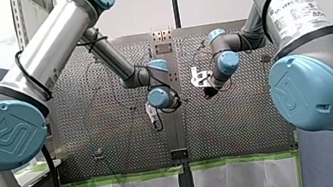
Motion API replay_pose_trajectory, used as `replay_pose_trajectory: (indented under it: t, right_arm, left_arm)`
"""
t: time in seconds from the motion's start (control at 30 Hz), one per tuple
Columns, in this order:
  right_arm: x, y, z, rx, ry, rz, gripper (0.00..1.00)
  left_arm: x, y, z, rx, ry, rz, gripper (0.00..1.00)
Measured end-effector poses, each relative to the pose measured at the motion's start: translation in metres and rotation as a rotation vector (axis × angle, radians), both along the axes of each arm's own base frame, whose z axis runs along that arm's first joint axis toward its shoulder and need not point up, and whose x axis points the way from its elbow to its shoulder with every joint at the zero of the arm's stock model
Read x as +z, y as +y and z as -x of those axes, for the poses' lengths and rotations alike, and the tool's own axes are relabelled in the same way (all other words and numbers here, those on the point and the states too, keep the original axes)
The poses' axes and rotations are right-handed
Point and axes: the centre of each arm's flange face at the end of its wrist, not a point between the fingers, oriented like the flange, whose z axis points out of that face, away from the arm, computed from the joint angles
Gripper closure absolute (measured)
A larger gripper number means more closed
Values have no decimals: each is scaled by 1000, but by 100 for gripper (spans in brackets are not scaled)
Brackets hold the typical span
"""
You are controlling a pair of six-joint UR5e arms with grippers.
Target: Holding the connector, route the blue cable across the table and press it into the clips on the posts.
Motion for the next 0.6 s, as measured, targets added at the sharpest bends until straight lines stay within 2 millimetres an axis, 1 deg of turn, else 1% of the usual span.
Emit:
replay_pose_trajectory:
  t: [0.13,0.23,0.43,0.6]
  right_arm:
    - [-10,-5,3,-6,1,-8,100]
    - [-13,-9,6,-10,-1,-8,100]
    - [-9,-21,11,-24,-14,13,100]
    - [-3,-33,16,-40,-23,27,100]
  left_arm:
    - [-12,-3,-8,-1,14,-11,100]
    - [-14,-3,-16,4,9,-7,100]
    - [1,-1,-38,22,-27,14,100]
    - [12,7,-55,35,-44,25,100]
